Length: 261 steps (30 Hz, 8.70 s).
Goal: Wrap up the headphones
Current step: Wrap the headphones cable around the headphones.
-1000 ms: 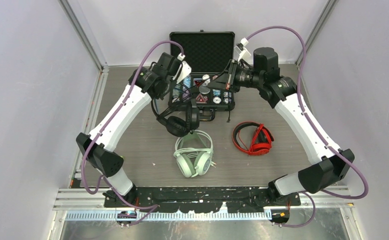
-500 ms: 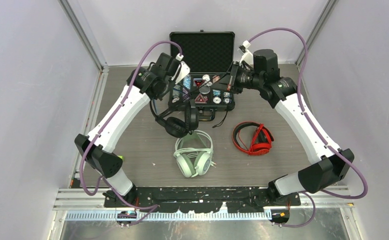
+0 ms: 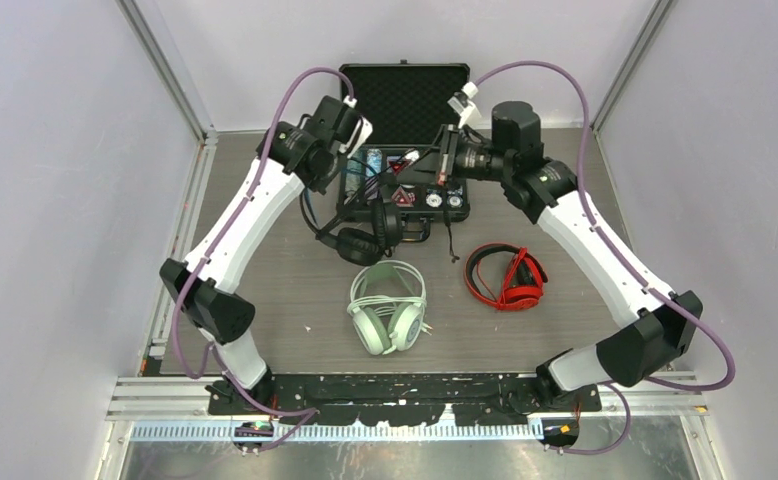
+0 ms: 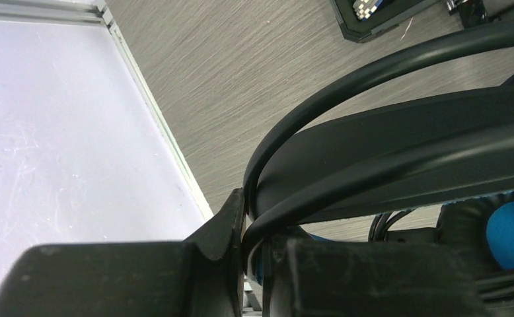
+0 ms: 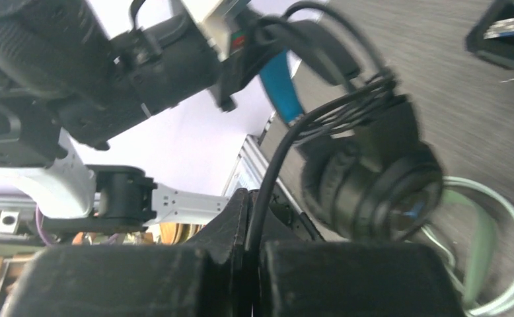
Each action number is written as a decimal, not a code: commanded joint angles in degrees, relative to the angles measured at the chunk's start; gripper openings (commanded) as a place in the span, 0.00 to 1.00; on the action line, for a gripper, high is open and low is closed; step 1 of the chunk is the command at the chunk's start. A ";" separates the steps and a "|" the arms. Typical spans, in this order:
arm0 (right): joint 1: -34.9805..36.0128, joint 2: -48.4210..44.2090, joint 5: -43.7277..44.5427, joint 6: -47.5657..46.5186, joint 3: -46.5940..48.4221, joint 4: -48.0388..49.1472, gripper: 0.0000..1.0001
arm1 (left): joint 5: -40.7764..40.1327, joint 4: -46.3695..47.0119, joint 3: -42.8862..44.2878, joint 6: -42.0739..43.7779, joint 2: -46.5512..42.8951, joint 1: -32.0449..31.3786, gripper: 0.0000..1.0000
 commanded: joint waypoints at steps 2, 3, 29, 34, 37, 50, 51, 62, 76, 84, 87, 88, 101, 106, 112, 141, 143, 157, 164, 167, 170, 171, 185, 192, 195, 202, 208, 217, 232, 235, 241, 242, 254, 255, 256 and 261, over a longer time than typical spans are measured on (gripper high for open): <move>5.42 1.95 0.70 4.48 1.99 7.61 0.08 | -0.50 -2.70 6.42 -8.65 2.62 0.30 0.00; 6.27 2.41 1.50 4.79 2.46 7.88 0.08 | -0.35 -3.13 7.15 -9.98 3.08 0.33 0.00; 21.28 5.73 30.06 -23.95 3.07 8.71 0.12 | 22.75 8.15 16.11 -45.69 2.57 12.03 0.00; 21.86 2.50 35.65 -30.12 -5.07 18.78 0.12 | 23.89 10.59 15.62 -49.21 0.32 12.03 0.00; 22.39 0.71 36.92 -34.78 -10.38 25.03 0.13 | 24.28 11.66 14.83 -50.95 -1.05 12.03 0.00; 22.54 -0.41 39.37 -37.70 -21.44 39.30 0.19 | 25.33 13.47 11.87 -52.00 -5.12 12.03 0.00; 22.54 -0.41 39.47 -37.16 -21.60 39.74 0.19 | 25.40 13.32 11.69 -51.96 -5.26 12.01 0.00; 22.54 0.64 40.18 -35.38 -25.50 45.58 0.25 | 24.76 11.95 10.92 -50.39 -6.24 11.94 0.00; 22.54 0.56 44.74 -35.00 -26.74 47.46 0.37 | 26.40 11.78 12.87 -50.44 -6.12 11.09 0.00; 22.48 -1.00 48.56 -38.09 -24.84 47.43 0.37 | 25.94 11.88 10.76 -49.38 -7.16 9.98 0.00; 22.37 -0.96 50.14 -39.70 -24.36 48.39 0.37 | 23.81 10.41 11.90 -48.62 -7.07 9.29 0.00; 22.44 -0.88 50.36 -40.29 -24.02 48.51 0.38 | 23.45 9.99 12.23 -48.47 -7.07 9.23 0.00; 22.12 -0.67 47.13 -39.78 -23.13 49.73 0.49 | 20.52 7.69 16.55 -47.77 -5.69 8.69 0.00; 21.82 -0.42 48.06 -40.84 -22.05 49.19 0.49 | 20.09 7.55 17.06 -47.66 -5.28 8.69 0.00; 21.38 1.26 43.56 -39.31 -25.72 55.76 0.53 | 20.75 7.07 19.21 -47.81 -4.64 8.52 0.00; 21.22 10.01 31.81 -44.20 -37.97 80.07 0.57 | 24.38 5.56 27.36 -48.97 -2.31 8.41 0.00; 21.22 11.09 31.18 -43.84 -38.36 81.21 0.57 | 24.42 5.64 27.40 -48.94 -2.38 8.35 0.00; 21.21 19.83 30.01 -42.14 -41.78 91.53 0.51 | 25.41 6.08 28.32 -48.73 -2.68 8.42 0.00; 21.19 20.82 29.76 -42.92 -41.13 92.79 0.52 | 25.67 6.15 28.47 -48.75 -2.74 8.40 0.00; 21.21 21.91 28.28 -43.01 -40.26 93.58 0.52 | 25.78 6.11 28.33 -48.87 -2.80 8.39 0.00; 21.16 23.89 27.94 -42.81 -39.57 96.61 0.52 | 25.94 6.07 28.32 -48.95 -2.81 8.36 0.00; 21.19 24.31 28.23 -42.90 -39.32 96.55 0.52 | 25.91 6.09 28.39 -48.97 -2.78 8.41 0.00; 19.72 23.82 31.57 -42.98 -41.14 95.85 0.00 | 23.83 5.85 29.21 -48.71 -3.86 8.43 0.00; 19.36 22.19 30.76 -41.97 -46.10 98.25 0.00 | 17.94 8.09 30.67 -48.04 -4.83 9.31 0.00; 19.16 21.61 31.29 -42.07 -47.83 99.16 0.00 | 17.54 8.80 31.13 -48.01 -4.75 9.86 0.00; 17.90 21.20 32.08 -40.08 -49.69 100.95 0.00 | 16.50 7.34 32.36 -47.74 -4.56 11.33 0.00; 15.94 21.62 34.04 -37.30 -51.07 102.25 0.00 | 16.99 6.07 32.49 -47.04 -5.36 12.90 0.00; 7.03 17.44 28.89 -26.55 -47.81 92.13 0.00 | 44.32 12.04 17.90 -35.94 -12.13 13.43 0.00; -5.18 5.96 12.84 -15.66 -26.92 42.68 0.00 | 69.68 0.65 3.10 -7.10 -13.25 13.44 0.00; -6.67 2.49 8.73 -15.63 -24.83 31.16 0.00 | 68.40 -2.25 1.24 0.68 -12.31 13.44 0.00; -7.77 -0.32 3.43 -12.56 -19.26 14.22 0.00 | 60.63 -5.47 -0.40 14.48 -10.57 13.42 0.00; -7.86 -0.25 2.89 -12.93 -17.39 11.62 0.00 | 58.30 -5.43 -0.85 16.05 -10.52 13.44 0.00; -2.37 12.78 5.18 -18.16 2.70 -4.79 0.00 | 30.42 -8.64 -4.17 26.26 -3.99 16.70 0.00; -1.13 15.93 6.28 -20.03 6.63 -8.25 0.00 | 30.56 -8.29 -6.00 26.89 -4.39 17.90 0.00; 0.11 18.68 7.19 -21.66 10.28 -11.38 0.00 | 29.89 -7.90 -7.95 27.74 -4.80 18.87 0.00; 3.86 27.91 10.23 -22.93 17.50 -10.50 0.00 | 23.54 -4.26 -18.23 34.97 -7.59 24.19 0.00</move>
